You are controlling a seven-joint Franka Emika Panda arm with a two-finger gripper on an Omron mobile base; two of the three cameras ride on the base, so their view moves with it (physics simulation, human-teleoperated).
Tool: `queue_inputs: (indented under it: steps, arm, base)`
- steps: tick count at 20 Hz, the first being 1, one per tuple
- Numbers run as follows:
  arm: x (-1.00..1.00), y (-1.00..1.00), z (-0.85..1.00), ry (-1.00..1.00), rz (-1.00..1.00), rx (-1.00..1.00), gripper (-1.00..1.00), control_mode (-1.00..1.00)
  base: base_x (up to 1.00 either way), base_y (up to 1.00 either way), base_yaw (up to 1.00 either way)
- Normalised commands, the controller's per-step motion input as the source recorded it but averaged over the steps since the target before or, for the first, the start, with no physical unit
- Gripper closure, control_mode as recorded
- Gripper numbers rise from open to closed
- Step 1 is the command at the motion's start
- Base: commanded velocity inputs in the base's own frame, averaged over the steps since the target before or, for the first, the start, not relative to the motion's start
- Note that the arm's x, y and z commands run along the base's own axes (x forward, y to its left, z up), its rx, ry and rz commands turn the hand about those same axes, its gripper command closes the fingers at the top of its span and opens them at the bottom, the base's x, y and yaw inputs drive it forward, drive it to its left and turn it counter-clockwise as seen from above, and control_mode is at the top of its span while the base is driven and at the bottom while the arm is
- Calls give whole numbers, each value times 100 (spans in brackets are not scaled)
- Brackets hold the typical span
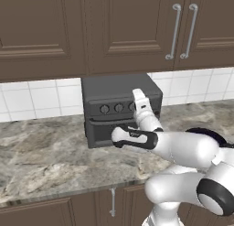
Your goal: Pull the toaster oven rack outwards. Pick up the baguette from the plate and place it on the toaster oven rack. Close the toaster oven door fully and set the temperature to the lowest setting.
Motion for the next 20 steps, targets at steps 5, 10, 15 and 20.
queue_inputs:
  steps: [5,10,15,20]
  arm:
    - [53,0,-28,2,79,-17,100,-100]
    - [54,-4,-47,6,77,-28,100,-100]
    - [57,-15,-39,6,76,-34,100,-100]
    - [55,-25,-34,7,75,-43,100,-100]
  base:
    - [0,0,0]
    - [0,0,0]
    - [0,0,0]
    - [0,0,0]
